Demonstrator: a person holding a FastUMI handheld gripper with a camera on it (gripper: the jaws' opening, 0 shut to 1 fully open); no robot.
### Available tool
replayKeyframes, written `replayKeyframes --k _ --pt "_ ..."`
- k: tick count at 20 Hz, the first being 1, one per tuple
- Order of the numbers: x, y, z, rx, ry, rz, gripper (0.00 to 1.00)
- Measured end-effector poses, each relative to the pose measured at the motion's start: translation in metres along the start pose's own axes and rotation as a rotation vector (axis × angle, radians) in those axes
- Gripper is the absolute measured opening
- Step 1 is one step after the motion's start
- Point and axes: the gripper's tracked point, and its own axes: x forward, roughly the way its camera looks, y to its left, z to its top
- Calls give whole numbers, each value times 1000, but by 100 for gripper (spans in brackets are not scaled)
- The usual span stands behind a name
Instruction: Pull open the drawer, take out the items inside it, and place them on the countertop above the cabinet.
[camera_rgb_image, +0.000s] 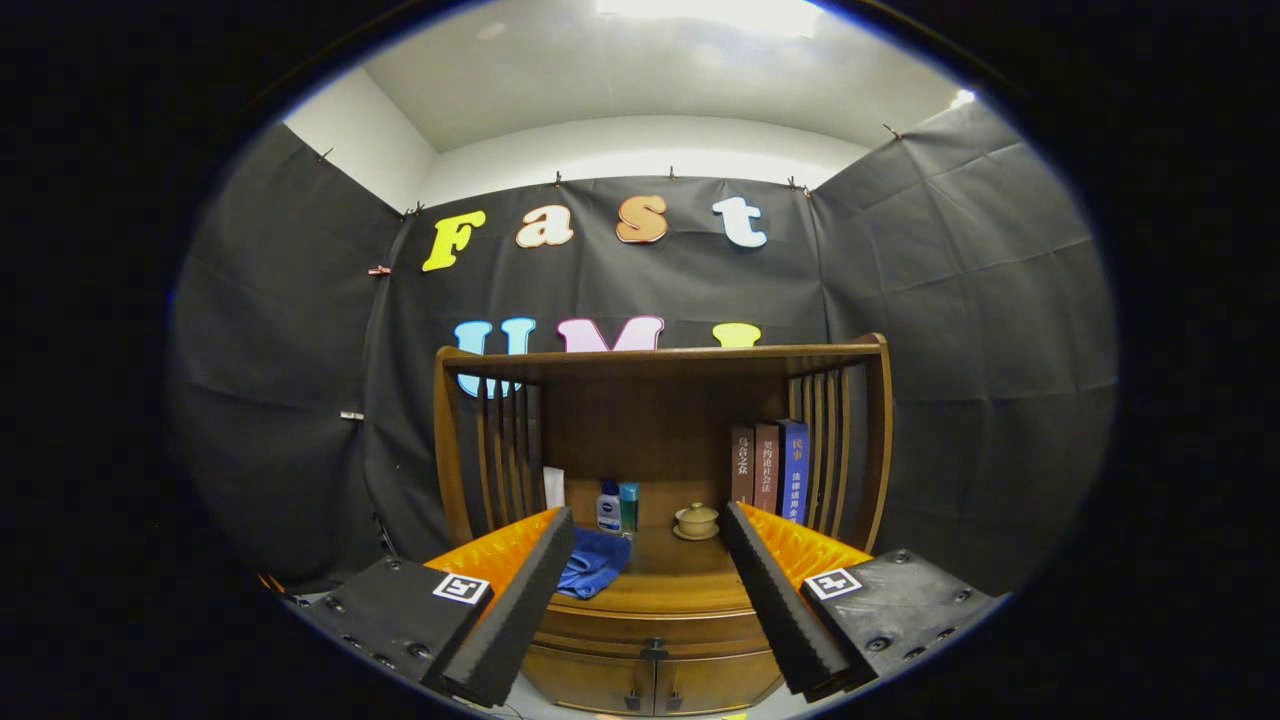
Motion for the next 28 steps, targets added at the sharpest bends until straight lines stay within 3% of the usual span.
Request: replayKeyframes --k 28 --pt "74 -14 -298 89 495 -94 99"
